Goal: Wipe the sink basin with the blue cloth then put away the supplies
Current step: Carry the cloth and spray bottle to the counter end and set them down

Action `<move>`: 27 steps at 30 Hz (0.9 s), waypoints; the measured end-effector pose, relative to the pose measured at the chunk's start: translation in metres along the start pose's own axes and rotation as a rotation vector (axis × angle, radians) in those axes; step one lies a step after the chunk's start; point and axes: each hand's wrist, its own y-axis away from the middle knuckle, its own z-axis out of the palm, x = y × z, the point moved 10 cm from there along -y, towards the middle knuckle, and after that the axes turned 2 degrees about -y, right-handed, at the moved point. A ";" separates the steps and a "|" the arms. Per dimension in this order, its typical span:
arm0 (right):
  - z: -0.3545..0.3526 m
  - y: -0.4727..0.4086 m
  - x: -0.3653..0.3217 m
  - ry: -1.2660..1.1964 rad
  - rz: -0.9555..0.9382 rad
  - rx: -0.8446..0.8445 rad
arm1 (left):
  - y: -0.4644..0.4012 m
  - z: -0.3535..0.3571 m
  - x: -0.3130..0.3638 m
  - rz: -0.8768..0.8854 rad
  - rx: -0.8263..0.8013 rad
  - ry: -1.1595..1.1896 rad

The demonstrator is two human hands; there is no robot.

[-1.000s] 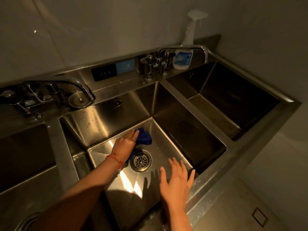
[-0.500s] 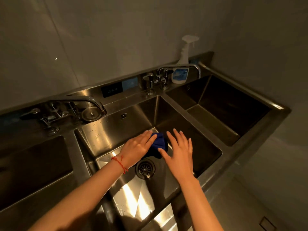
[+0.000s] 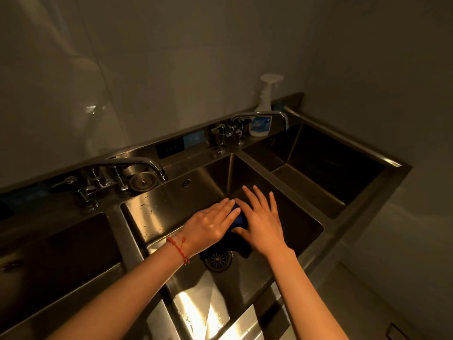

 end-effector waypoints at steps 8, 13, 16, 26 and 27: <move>-0.029 0.006 -0.014 0.069 -0.008 0.196 | 0.006 -0.010 -0.008 -0.082 0.023 0.063; -0.041 0.009 -0.019 0.072 -0.038 0.323 | 0.011 -0.006 -0.025 -0.211 -0.078 0.129; -0.045 0.010 -0.017 0.098 -0.044 0.353 | 0.011 -0.002 -0.036 -0.305 -0.154 0.143; -0.057 0.007 0.000 0.099 -0.089 0.397 | -0.008 0.033 -0.046 -0.512 -0.367 0.247; -0.058 0.006 0.004 0.096 -0.092 0.402 | -0.012 0.032 -0.047 -0.529 -0.337 0.253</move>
